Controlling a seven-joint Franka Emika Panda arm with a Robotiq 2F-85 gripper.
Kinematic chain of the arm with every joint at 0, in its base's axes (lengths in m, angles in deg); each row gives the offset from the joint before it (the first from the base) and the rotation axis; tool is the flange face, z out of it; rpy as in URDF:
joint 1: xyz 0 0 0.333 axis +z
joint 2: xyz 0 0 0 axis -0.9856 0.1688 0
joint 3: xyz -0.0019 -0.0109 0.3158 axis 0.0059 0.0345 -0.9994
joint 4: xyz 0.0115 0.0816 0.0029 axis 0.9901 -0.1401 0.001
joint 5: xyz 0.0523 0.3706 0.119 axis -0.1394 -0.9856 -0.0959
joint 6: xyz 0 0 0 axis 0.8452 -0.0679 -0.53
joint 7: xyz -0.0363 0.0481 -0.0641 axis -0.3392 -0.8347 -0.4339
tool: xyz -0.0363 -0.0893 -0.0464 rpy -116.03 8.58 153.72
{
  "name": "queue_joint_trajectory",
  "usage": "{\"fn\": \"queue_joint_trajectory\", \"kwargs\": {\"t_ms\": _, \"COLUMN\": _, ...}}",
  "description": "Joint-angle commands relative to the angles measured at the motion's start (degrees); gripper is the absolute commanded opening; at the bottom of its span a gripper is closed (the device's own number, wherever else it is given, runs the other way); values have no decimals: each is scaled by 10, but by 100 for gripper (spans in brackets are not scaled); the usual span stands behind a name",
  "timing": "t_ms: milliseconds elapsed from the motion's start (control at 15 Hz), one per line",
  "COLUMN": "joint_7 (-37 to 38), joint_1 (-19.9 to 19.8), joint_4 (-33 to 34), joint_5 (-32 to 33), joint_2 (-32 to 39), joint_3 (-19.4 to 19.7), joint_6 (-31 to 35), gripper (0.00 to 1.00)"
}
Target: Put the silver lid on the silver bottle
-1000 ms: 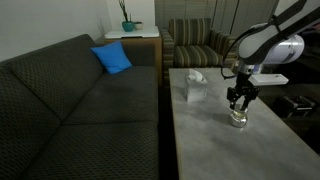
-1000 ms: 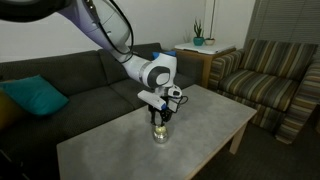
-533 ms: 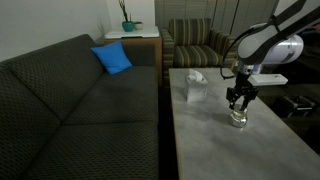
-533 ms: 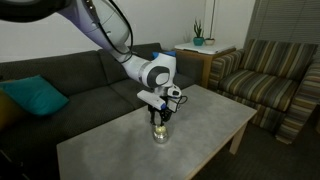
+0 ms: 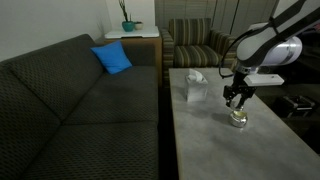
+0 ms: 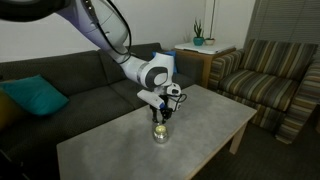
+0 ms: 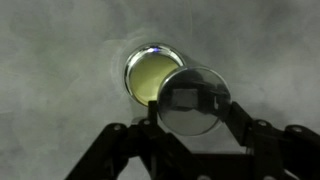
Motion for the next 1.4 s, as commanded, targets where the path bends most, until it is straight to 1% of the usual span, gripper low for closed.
{"fn": "queue_joint_trajectory", "kwargs": {"t_ms": 0, "joint_7": 39, "joint_1": 11, "joint_4": -20, "joint_5": -2, "joint_2": 0, "joint_3": 15, "joint_6": 47, "gripper": 44}}
{"fn": "queue_joint_trajectory", "kwargs": {"t_ms": 333, "joint_7": 102, "joint_1": 12, "joint_4": -41, "joint_5": -9, "joint_2": 1, "joint_3": 30, "joint_6": 79, "gripper": 44}}
{"fn": "queue_joint_trajectory", "kwargs": {"t_ms": 533, "joint_7": 120, "joint_1": 7, "joint_4": -48, "joint_5": -11, "joint_2": 2, "joint_3": 33, "joint_6": 88, "gripper": 44}}
{"fn": "queue_joint_trajectory", "kwargs": {"t_ms": 933, "joint_7": 132, "joint_1": -2, "joint_4": -45, "joint_5": -14, "joint_2": 1, "joint_3": 32, "joint_6": 65, "gripper": 44}}
{"fn": "queue_joint_trajectory", "kwargs": {"t_ms": 1333, "joint_7": 127, "joint_1": -4, "joint_4": -52, "joint_5": -18, "joint_2": 2, "joint_3": 27, "joint_6": 76, "gripper": 44}}
